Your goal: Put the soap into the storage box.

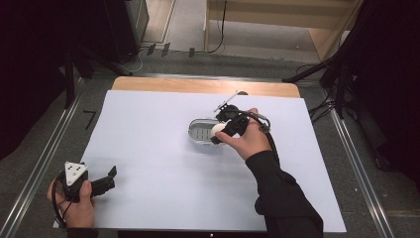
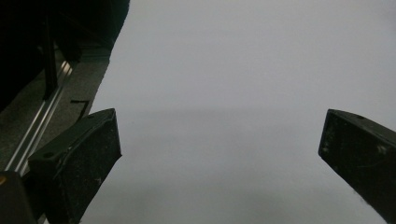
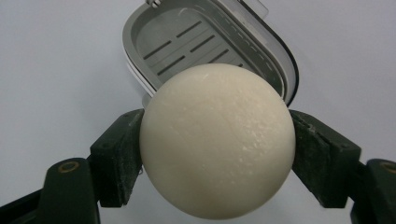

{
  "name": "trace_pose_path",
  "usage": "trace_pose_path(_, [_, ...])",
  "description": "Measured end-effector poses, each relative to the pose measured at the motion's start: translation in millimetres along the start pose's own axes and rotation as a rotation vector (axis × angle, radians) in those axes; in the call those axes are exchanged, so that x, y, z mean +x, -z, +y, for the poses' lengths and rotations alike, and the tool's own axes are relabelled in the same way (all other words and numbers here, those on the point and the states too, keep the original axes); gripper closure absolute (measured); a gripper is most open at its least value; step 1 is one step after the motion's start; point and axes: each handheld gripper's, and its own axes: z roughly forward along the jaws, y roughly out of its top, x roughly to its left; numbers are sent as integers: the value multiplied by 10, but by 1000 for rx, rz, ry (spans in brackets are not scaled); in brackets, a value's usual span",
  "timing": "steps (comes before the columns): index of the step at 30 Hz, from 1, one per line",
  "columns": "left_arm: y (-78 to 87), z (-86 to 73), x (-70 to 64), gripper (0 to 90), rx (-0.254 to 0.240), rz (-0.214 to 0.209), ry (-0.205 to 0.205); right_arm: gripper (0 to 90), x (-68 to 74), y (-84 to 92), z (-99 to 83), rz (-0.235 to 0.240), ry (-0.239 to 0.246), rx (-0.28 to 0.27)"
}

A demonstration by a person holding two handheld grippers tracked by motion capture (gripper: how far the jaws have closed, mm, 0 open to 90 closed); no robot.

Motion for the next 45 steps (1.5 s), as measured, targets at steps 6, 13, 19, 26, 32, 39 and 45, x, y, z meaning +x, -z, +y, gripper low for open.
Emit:
trace_pose_path(6, [-1,0,2,0,-1,-2,3,245,47,-56,108,4,11,-2])
trace_pose_path(13, [-2,0,3,0,-1,-3,5,245,69,-146,195,11,15,14])
trace_pose_path(19, [-2,0,2,0,0,-2,4,244,81,-186,276,18,16,32])
trace_pose_path(26, [-2,0,4,0,-1,-4,6,244,77,-220,338,21,8,38])
trace_pose_path(32, [-2,0,4,0,-1,-4,6,245,73,-277,377,13,4,51])
trace_pose_path(39, [-2,0,4,0,-1,-5,6,244,47,-313,390,19,-9,59])
trace_pose_path(45, [-2,0,4,0,-1,-5,6,244,31,-358,381,28,-10,76])
